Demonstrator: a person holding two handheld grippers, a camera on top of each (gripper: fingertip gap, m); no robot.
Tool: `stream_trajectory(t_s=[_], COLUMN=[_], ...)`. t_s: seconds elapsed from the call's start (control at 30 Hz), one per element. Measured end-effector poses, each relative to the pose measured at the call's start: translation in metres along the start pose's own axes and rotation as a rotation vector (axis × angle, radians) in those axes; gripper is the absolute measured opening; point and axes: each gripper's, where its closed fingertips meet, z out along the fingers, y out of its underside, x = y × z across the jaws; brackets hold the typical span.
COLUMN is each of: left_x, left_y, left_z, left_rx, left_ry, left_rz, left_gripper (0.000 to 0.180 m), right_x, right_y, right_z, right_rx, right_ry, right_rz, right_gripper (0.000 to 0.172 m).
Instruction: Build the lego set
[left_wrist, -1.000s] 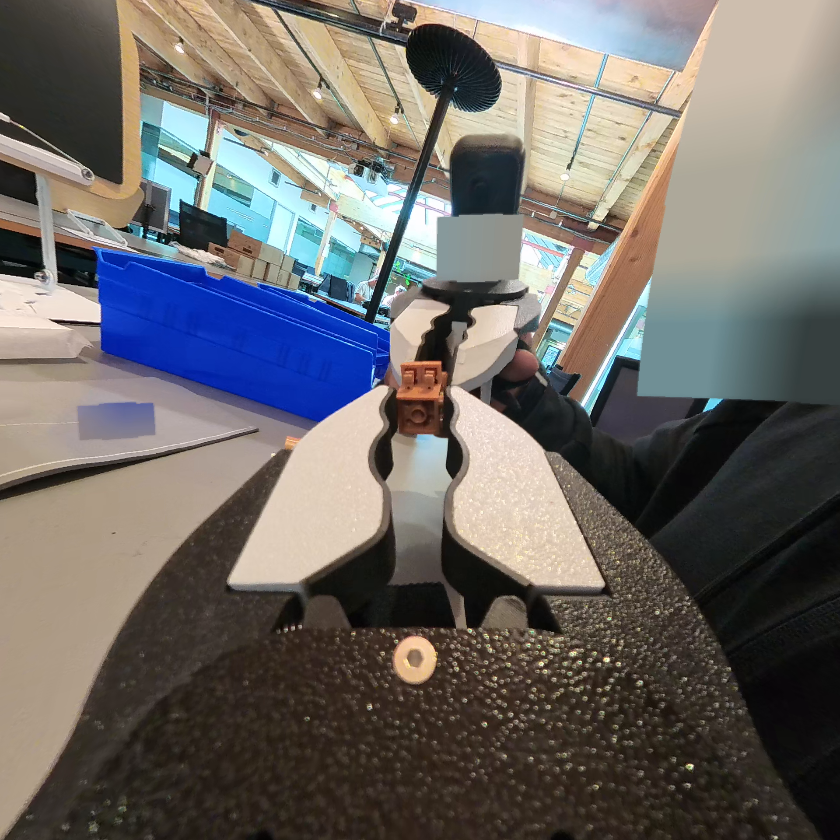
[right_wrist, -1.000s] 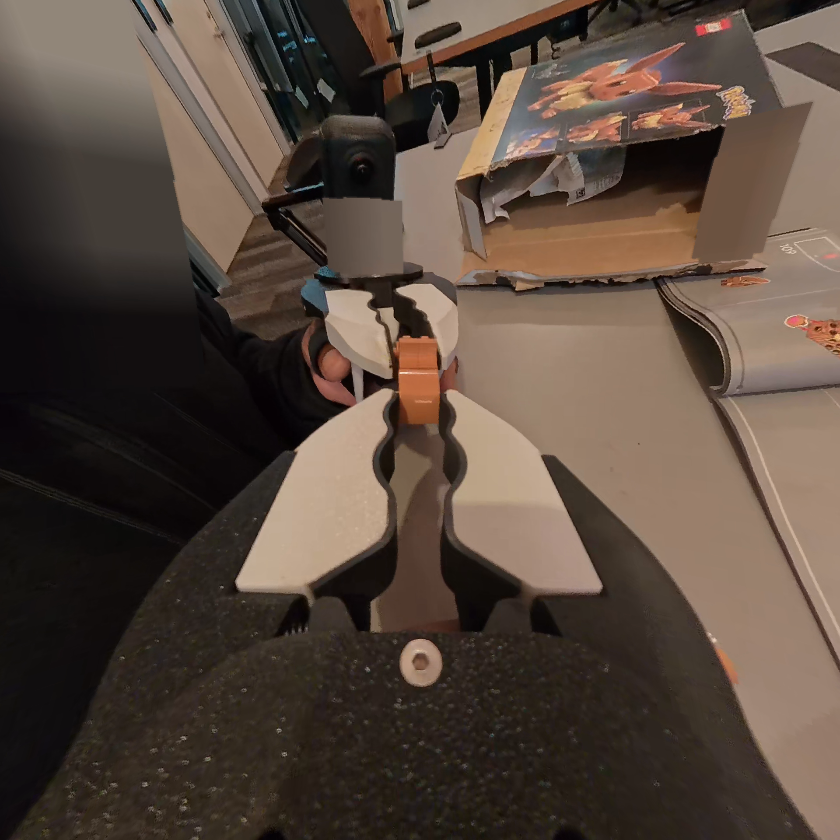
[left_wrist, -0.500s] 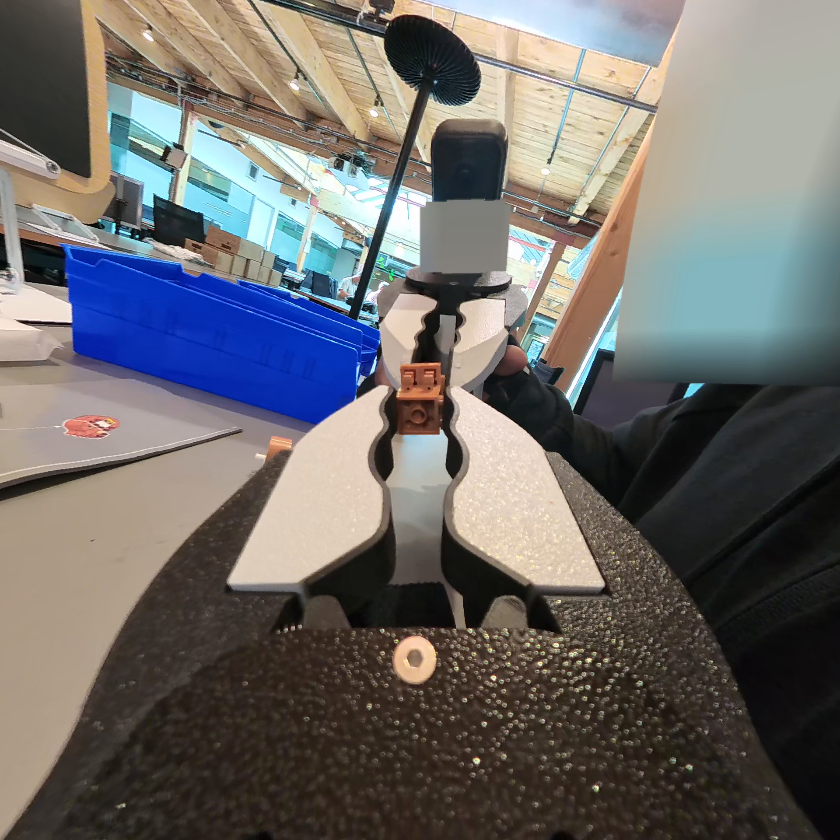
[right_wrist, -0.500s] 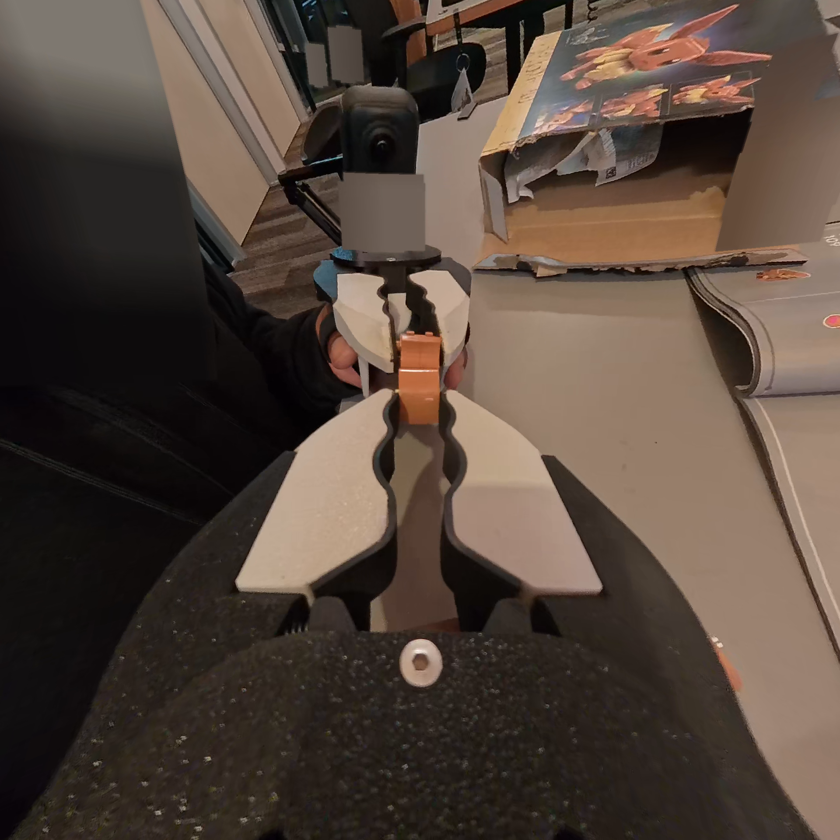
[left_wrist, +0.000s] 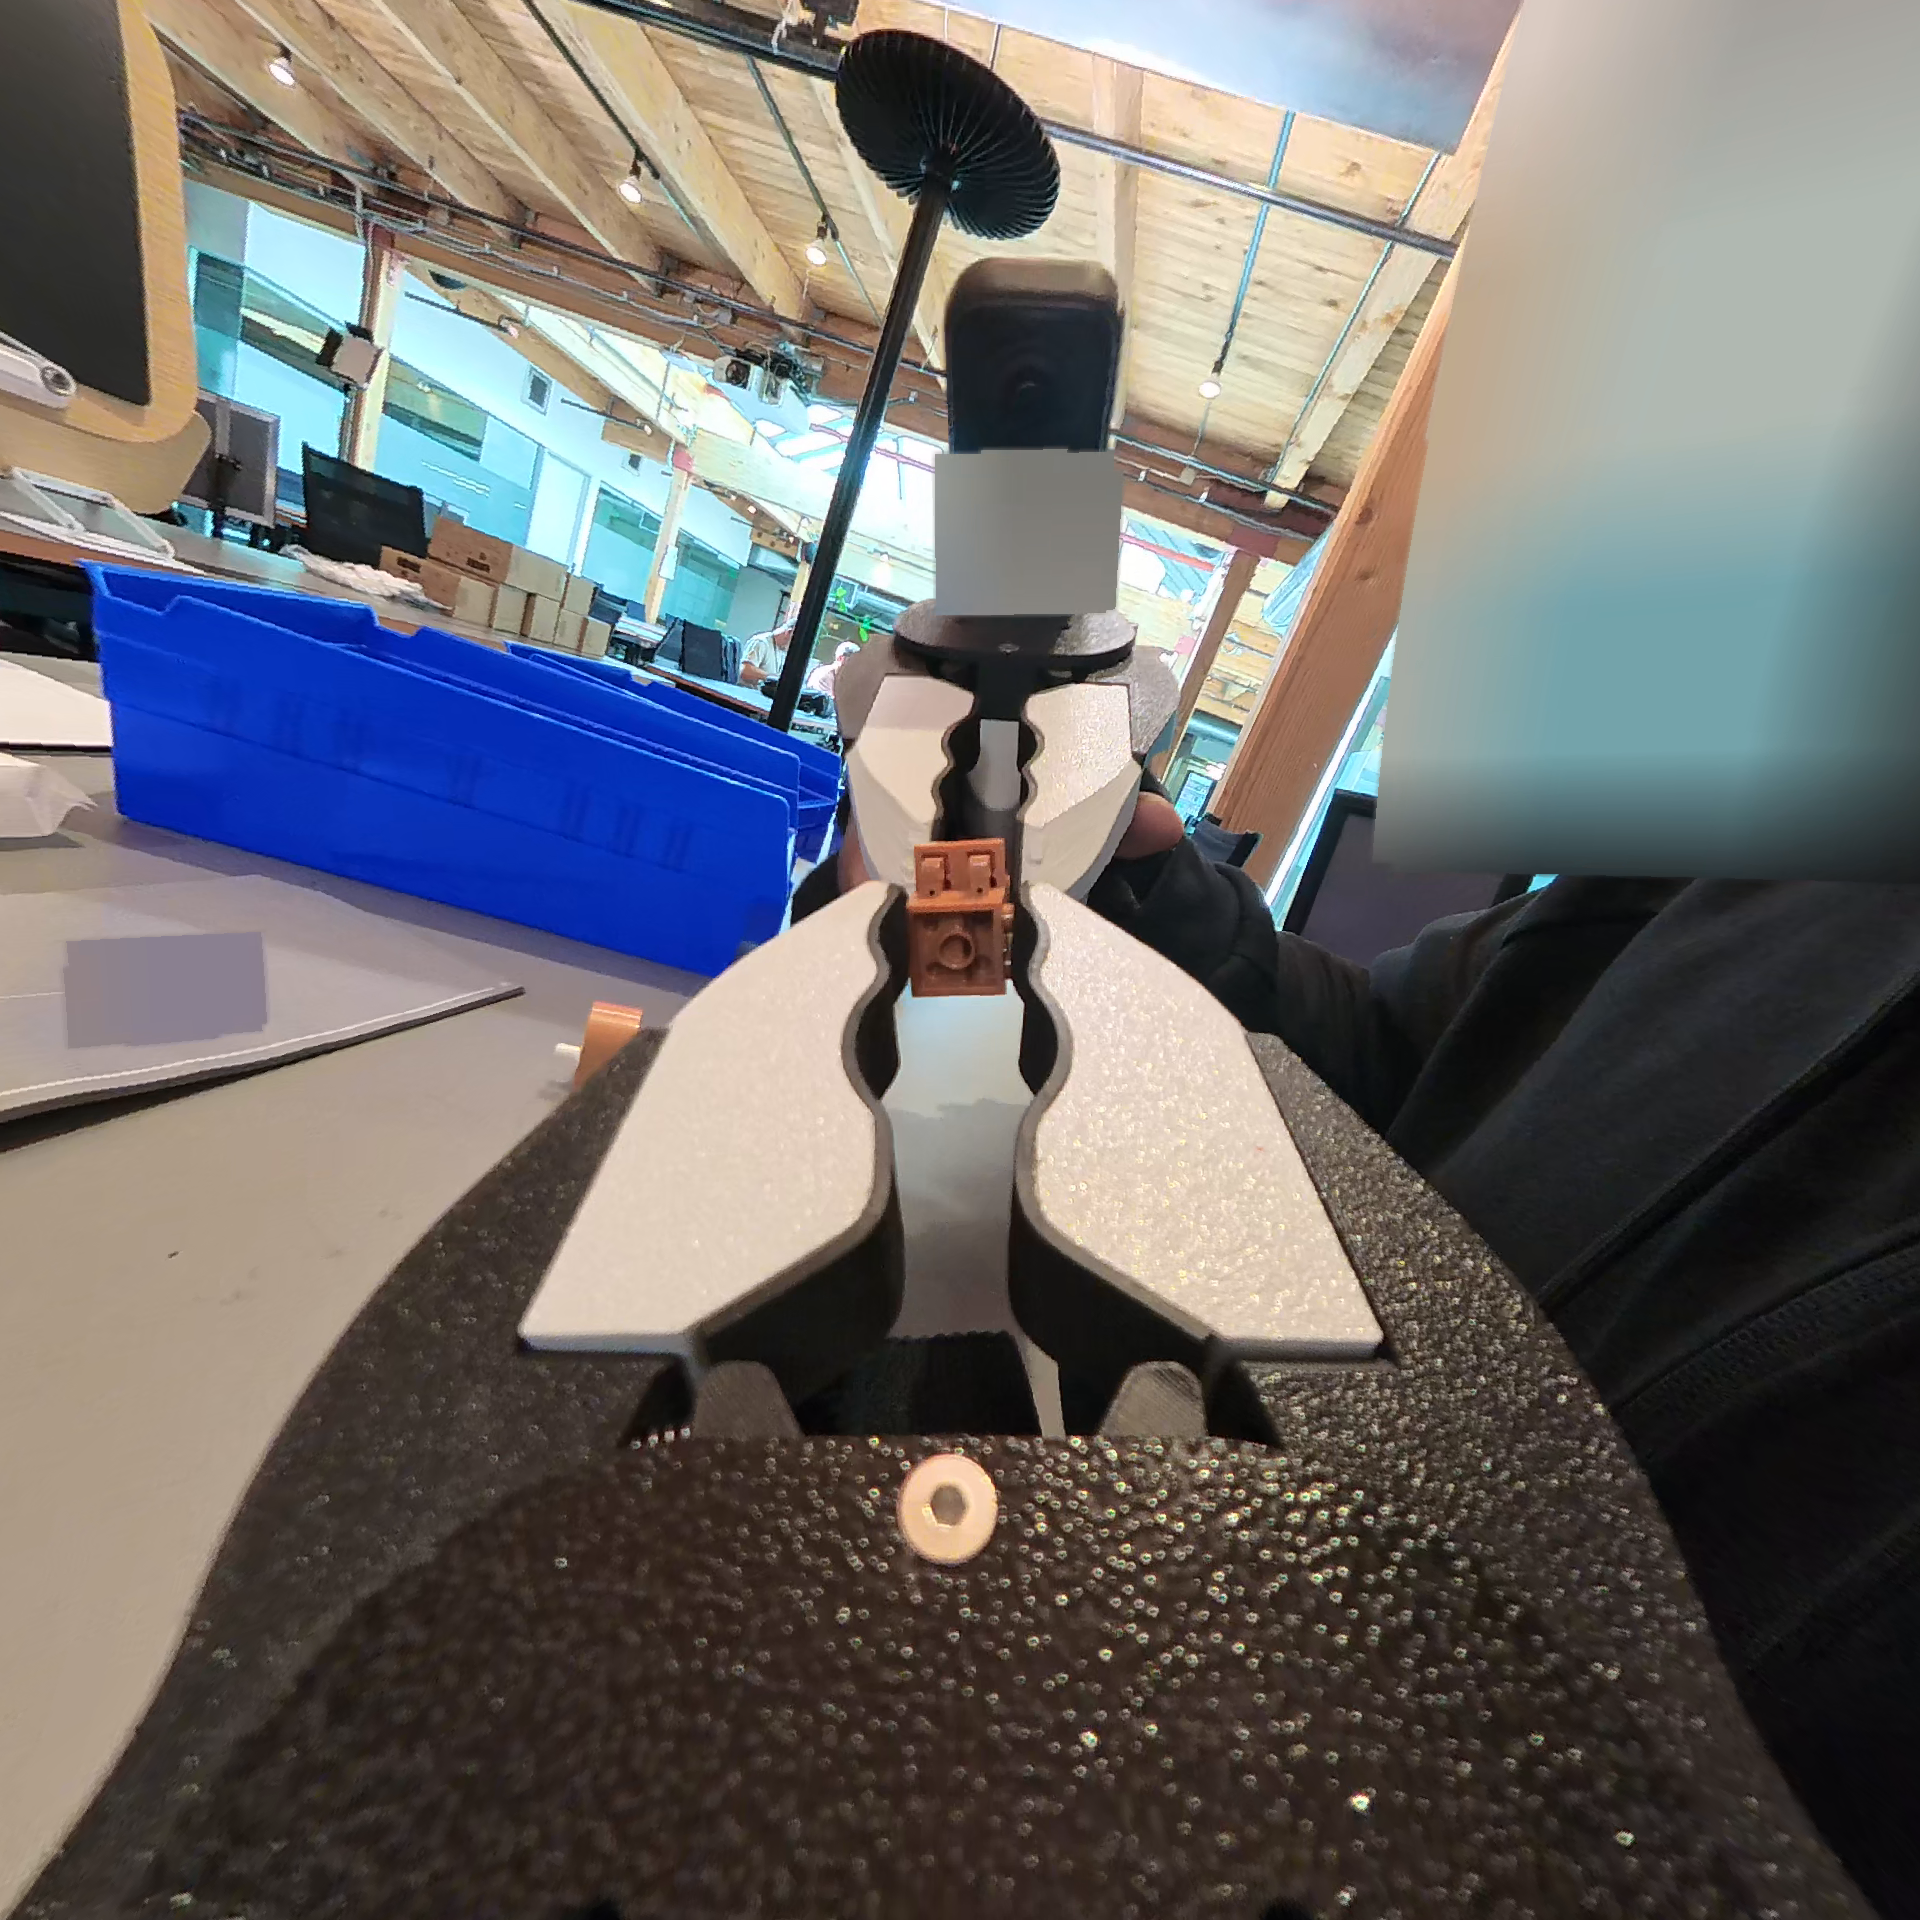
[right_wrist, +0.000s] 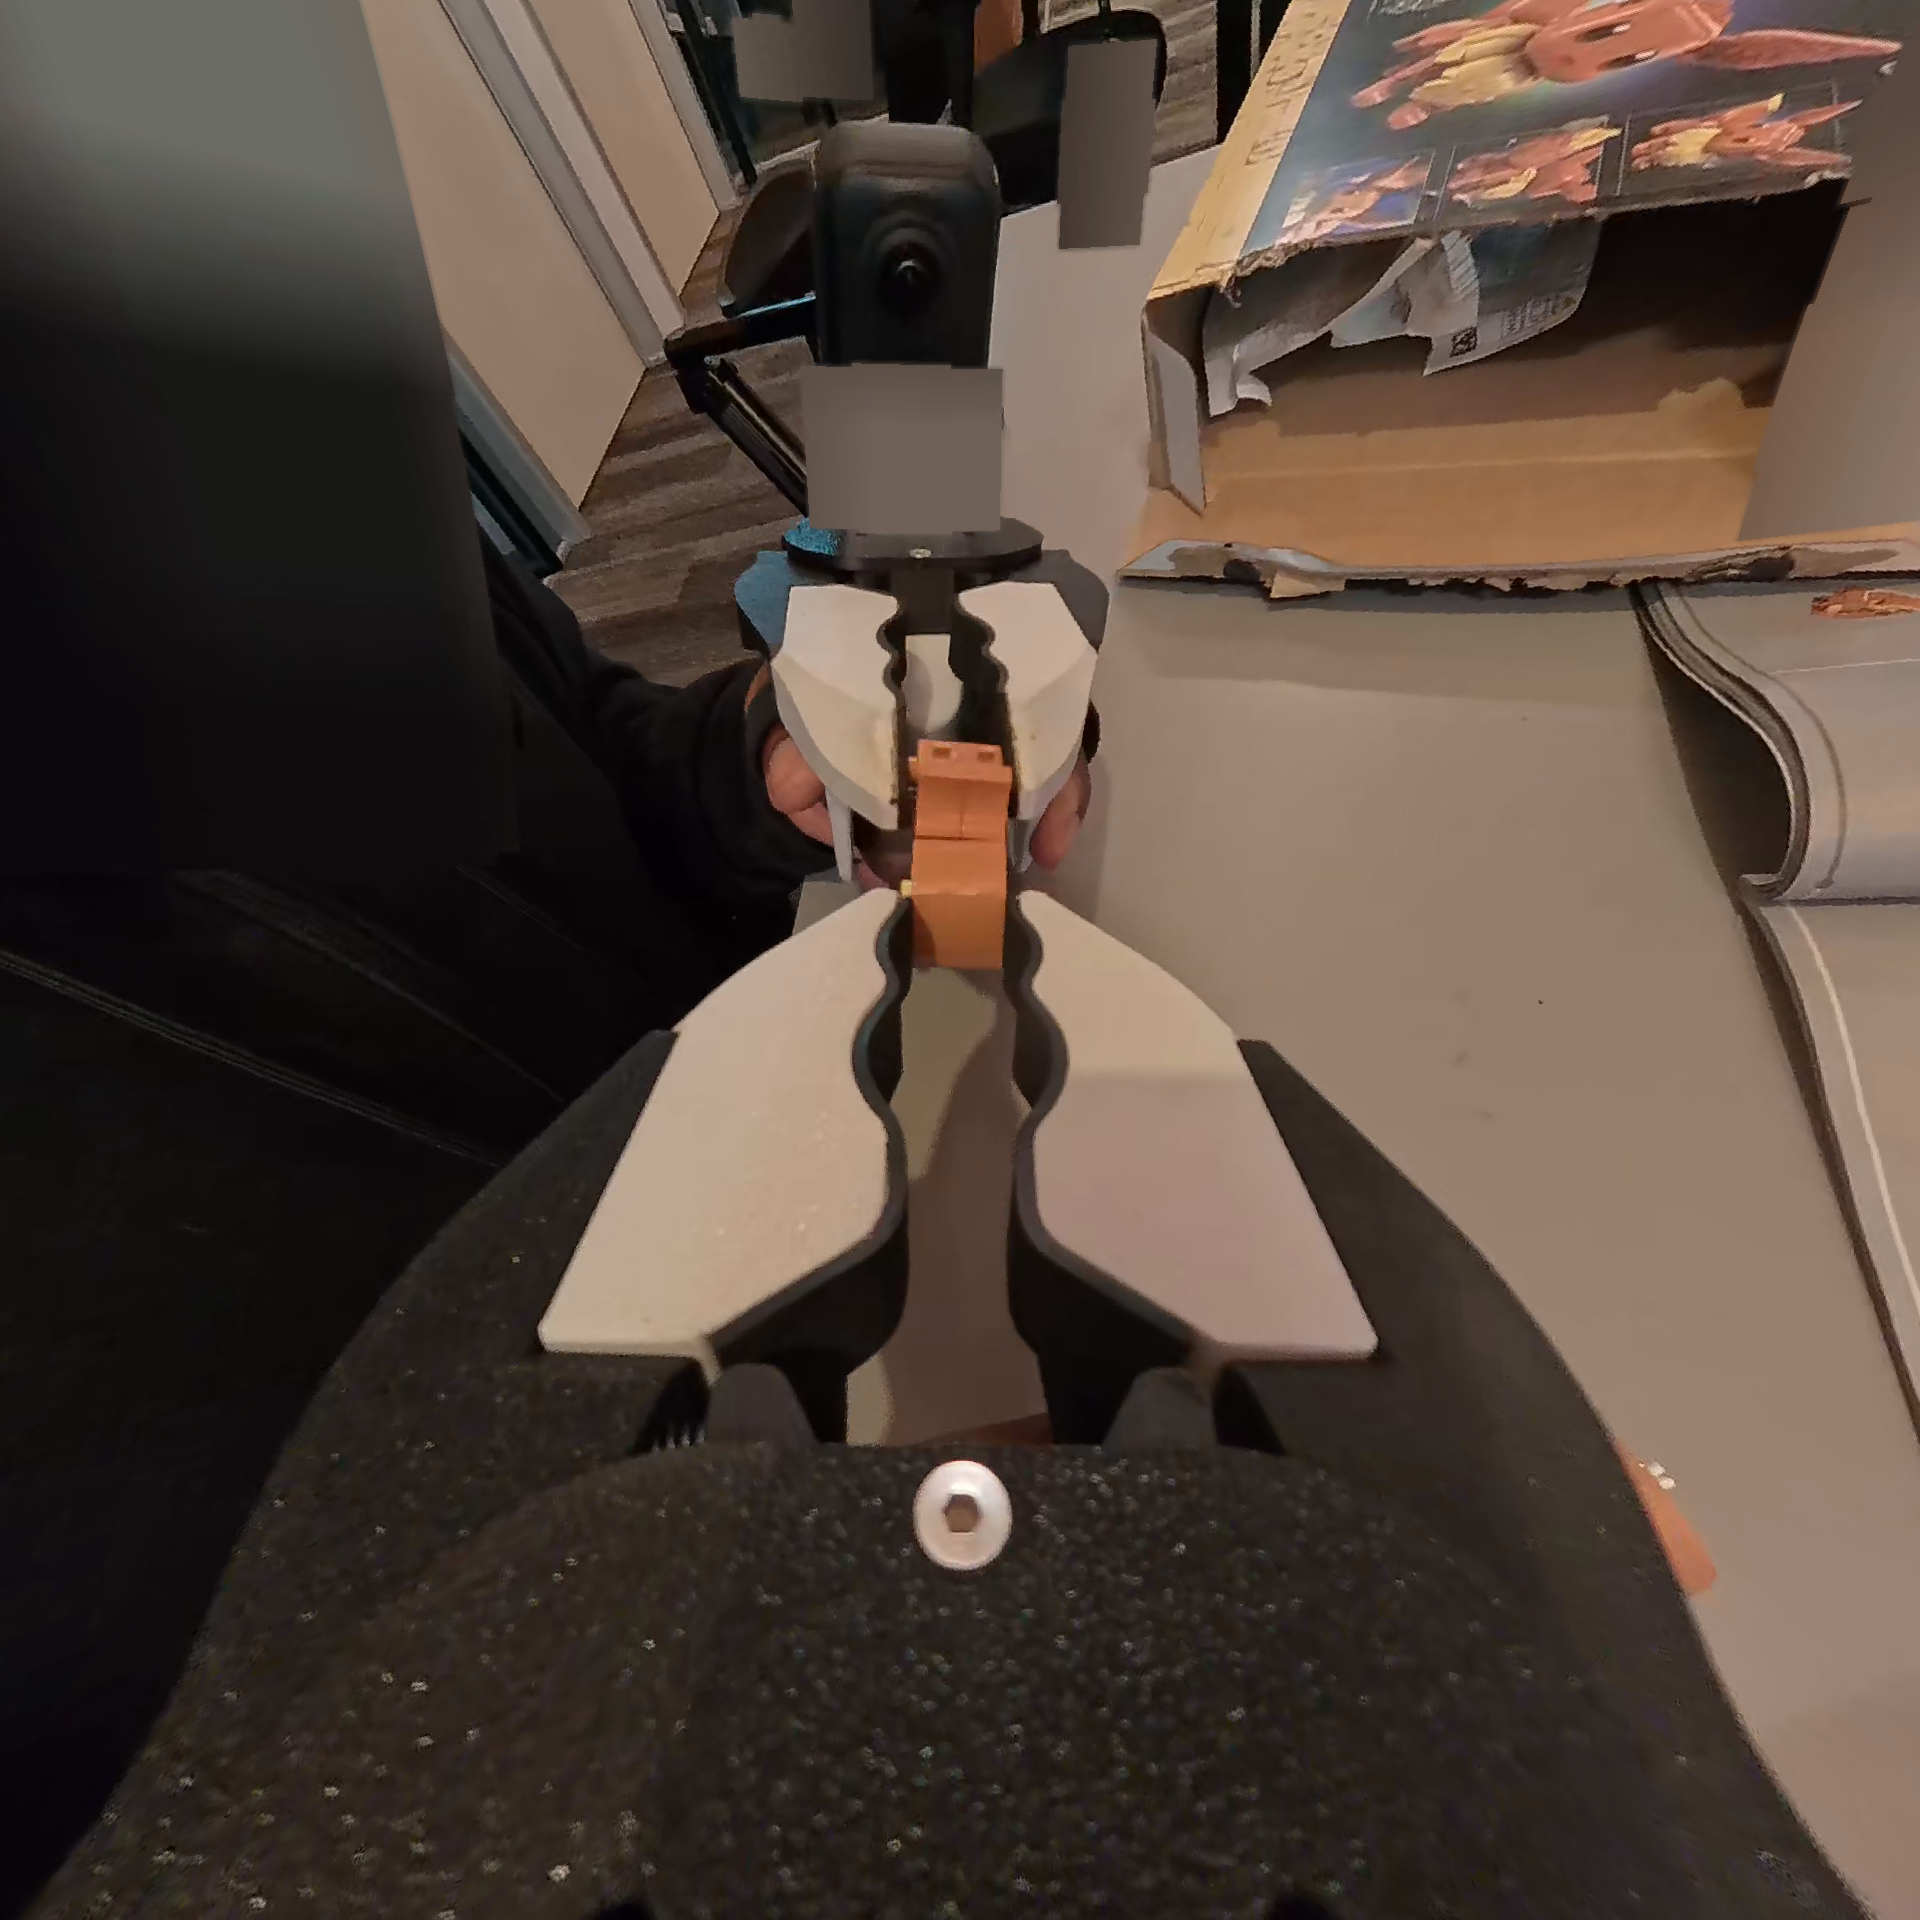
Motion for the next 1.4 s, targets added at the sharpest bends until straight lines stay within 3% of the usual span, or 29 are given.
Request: stream_trajectory(t_s=[0.4,0.93,1.1,1.4], left_x=[0.003,0.001,-0.005,0.002], left_y=[-0.004,-0.022,-0.021,-0.018], left_z=[-0.002,-0.009,-0.009,-0.007], left_rx=[0.029,0.21,0.198,0.167], left_ry=[0.021,0.044,-0.029,0.028], left_rz=[-0.006,-0.128,-0.068,-0.078], left_gripper=[0.018,0.018,0.018,0.018], right_x=[-0.003,-0.002,0.004,-0.003], right_y=[-0.003,-0.022,-0.02,-0.016], right_z=[0.002,0.005,0.006,0.006], right_rx=[0.013,0.211,0.192,0.13], right_ry=[-0.069,-0.063,0.025,0.008], right_rz=[0.025,0.114,0.121,0.088], right_gripper=[0.015,0.015,0.016,0.016])
